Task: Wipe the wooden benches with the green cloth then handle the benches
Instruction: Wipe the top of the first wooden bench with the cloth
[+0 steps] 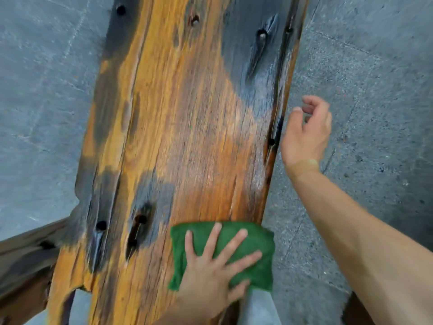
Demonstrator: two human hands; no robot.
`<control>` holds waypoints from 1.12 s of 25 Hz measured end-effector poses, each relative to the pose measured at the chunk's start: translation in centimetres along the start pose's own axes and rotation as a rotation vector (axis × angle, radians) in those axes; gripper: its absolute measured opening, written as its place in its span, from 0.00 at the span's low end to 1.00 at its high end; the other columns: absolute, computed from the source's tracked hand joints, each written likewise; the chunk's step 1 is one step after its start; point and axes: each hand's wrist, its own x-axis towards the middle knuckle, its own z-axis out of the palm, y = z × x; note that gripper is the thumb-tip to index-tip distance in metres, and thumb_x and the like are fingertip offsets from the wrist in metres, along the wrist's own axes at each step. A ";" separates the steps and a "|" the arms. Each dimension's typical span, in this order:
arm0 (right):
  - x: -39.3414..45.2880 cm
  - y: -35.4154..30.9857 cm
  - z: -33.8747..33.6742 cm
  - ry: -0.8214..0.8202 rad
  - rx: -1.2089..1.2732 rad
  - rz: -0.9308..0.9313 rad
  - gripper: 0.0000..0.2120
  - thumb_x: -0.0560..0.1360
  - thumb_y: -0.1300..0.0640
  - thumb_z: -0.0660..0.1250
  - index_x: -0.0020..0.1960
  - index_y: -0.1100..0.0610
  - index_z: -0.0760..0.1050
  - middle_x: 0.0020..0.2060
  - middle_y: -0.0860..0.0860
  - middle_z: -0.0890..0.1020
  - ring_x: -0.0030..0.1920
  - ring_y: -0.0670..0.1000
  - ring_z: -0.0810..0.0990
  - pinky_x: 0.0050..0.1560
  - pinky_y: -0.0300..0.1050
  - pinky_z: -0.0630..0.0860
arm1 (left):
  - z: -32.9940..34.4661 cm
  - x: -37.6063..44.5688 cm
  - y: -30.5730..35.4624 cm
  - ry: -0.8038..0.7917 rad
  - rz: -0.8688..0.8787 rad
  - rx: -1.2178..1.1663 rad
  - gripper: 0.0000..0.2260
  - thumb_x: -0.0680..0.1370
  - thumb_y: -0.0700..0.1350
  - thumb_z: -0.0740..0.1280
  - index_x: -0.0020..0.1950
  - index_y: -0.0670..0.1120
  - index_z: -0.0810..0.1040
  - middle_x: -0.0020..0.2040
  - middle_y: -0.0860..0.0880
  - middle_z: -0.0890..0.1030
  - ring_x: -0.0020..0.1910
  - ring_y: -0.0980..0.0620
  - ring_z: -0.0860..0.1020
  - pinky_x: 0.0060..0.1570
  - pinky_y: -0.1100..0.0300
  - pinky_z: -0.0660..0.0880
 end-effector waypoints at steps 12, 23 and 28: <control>5.8 -3.3 6.4 -0.345 -0.562 -0.614 0.31 0.76 0.41 0.60 0.75 0.53 0.64 0.74 0.57 0.66 0.75 0.63 0.61 0.76 0.63 0.56 | -14.0 22.1 -24.3 0.464 -0.870 -0.084 0.27 0.81 0.67 0.45 0.82 0.66 0.50 0.84 0.56 0.48 0.83 0.45 0.47 0.77 0.33 0.46; 6.5 -4.0 8.2 -0.346 -0.739 -0.680 0.30 0.75 0.39 0.58 0.74 0.51 0.67 0.74 0.57 0.68 0.75 0.63 0.64 0.77 0.67 0.52 | -20.3 31.9 -29.0 0.384 -1.095 -0.274 0.27 0.82 0.66 0.45 0.81 0.67 0.44 0.84 0.56 0.43 0.83 0.44 0.42 0.73 0.26 0.42; 6.7 -4.0 8.2 -0.294 -0.660 -0.692 0.28 0.73 0.41 0.63 0.69 0.53 0.72 0.72 0.58 0.71 0.73 0.64 0.68 0.76 0.67 0.56 | -19.0 31.4 -23.6 0.231 -0.271 0.136 0.26 0.84 0.63 0.47 0.83 0.62 0.50 0.84 0.53 0.48 0.83 0.42 0.45 0.72 0.25 0.50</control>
